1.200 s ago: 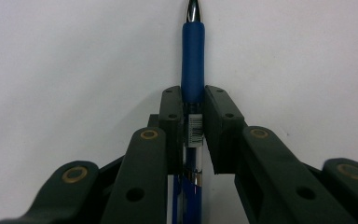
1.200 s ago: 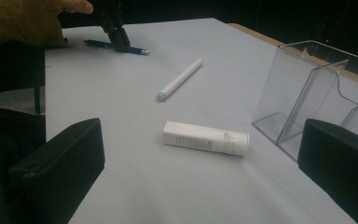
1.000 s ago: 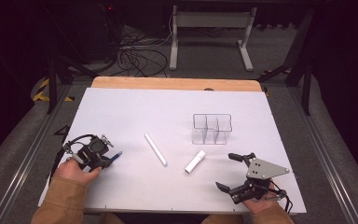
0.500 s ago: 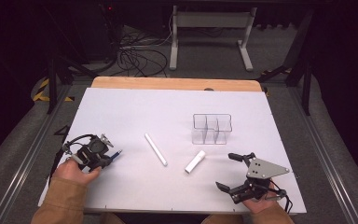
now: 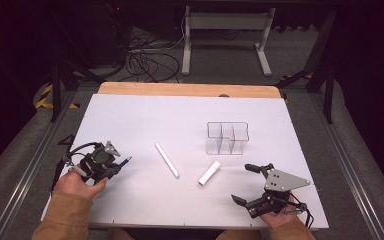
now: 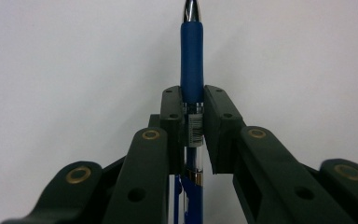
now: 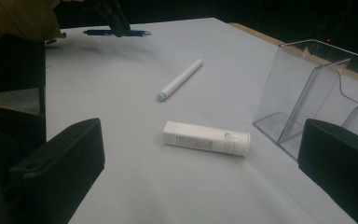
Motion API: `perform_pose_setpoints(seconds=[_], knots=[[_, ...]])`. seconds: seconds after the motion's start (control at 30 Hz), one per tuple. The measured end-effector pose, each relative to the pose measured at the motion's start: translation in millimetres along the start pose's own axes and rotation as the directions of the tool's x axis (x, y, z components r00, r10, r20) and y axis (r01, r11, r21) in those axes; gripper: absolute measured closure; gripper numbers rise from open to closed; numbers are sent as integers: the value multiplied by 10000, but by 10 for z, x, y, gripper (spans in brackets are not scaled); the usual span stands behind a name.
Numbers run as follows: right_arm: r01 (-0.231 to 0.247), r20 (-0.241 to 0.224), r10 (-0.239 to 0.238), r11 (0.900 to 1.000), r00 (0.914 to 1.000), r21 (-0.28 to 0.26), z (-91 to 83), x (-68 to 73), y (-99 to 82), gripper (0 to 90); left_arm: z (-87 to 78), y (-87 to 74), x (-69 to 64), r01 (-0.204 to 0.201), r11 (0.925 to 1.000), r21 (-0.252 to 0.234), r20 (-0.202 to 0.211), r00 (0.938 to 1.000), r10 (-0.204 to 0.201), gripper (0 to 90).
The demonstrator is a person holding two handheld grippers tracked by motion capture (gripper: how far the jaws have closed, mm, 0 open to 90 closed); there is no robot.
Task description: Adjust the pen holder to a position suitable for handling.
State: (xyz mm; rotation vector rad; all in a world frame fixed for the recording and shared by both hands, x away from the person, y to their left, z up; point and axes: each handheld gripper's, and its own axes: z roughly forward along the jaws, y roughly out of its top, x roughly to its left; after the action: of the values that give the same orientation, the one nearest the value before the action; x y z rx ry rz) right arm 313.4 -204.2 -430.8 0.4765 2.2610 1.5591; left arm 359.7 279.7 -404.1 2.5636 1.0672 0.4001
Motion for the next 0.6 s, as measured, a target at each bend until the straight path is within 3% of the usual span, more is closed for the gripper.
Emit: perform_pose_setpoints(seconds=[0.17, 0.33, 0.43, 0.6], knots=[[-60, 75, 60, 10000, 10000, 9, -5, -25, -17, 10, -112, 27, -31, -42, 9965, -839, 164, 9998, 56, 792], [-90, 82, 90, 10000, 9999, -9, 3, -37, -28, 10, -205, 97, -112, -426, 9823, -1824, 110, 9989, 453, 792], [-162, 44, 161, 9999, 9999, 54, 22, -45, -43, 10, -260, 145, -132, -456, 9695, -2409, 144, 9986, 506, 792], [-151, 31, 151, 9999, 9999, 29, 21, -42, -41, 10, -347, 233, -142, -353, 9378, -3455, 579, 9966, 588, 792]])
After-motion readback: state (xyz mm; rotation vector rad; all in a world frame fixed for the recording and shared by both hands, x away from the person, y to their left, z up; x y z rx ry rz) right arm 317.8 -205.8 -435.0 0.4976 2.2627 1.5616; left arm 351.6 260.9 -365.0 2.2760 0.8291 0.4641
